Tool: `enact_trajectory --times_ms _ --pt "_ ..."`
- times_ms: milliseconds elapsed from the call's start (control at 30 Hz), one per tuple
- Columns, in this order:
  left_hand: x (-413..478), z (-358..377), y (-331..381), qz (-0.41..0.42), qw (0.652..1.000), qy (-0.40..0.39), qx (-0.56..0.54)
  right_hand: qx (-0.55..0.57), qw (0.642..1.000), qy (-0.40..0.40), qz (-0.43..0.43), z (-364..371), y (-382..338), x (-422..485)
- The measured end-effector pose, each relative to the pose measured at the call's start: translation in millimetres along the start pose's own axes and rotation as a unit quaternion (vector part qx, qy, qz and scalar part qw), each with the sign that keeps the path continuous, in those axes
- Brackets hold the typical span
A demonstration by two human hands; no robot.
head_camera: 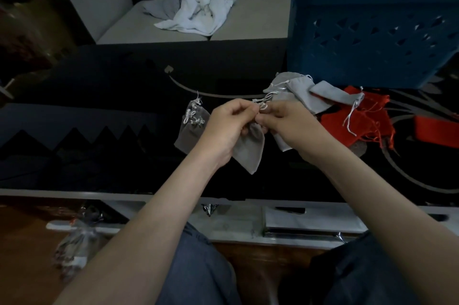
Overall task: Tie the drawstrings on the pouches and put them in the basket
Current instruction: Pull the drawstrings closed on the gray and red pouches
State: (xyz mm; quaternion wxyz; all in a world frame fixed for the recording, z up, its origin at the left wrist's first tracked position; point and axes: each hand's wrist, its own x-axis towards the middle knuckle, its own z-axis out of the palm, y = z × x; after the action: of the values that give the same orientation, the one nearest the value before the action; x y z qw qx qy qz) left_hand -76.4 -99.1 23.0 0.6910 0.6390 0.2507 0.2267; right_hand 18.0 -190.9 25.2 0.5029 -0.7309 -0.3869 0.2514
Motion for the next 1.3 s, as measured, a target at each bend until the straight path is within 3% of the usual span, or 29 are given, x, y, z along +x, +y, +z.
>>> enact_trajectory --times_ms 233,467,600,867,1300 --pt "-1.4 5.6 1.5 0.026 0.999 0.010 -0.020 0.013 0.999 0.050 0.001 -2.2 0.6 2.3" --pt "-2.4 4.1 4.4 0.063 0.998 -0.006 -0.030 0.042 0.997 0.047 -0.037 -5.3 -4.9 -1.5" --pt "-6.1 8.3 9.1 0.096 0.990 -0.015 -0.100 0.111 0.990 0.026 -0.087 -9.4 -14.7 -7.2" --pt "-6.8 8.3 8.6 0.169 0.983 -0.008 -0.074 0.137 0.987 -0.034 -0.075 -20.6 -20.2 -10.1" --pt "-10.8 -5.9 19.3 0.107 0.988 -0.080 -0.077 0.250 0.958 -0.140 -0.001 -24.2 -10.9 -6.2"
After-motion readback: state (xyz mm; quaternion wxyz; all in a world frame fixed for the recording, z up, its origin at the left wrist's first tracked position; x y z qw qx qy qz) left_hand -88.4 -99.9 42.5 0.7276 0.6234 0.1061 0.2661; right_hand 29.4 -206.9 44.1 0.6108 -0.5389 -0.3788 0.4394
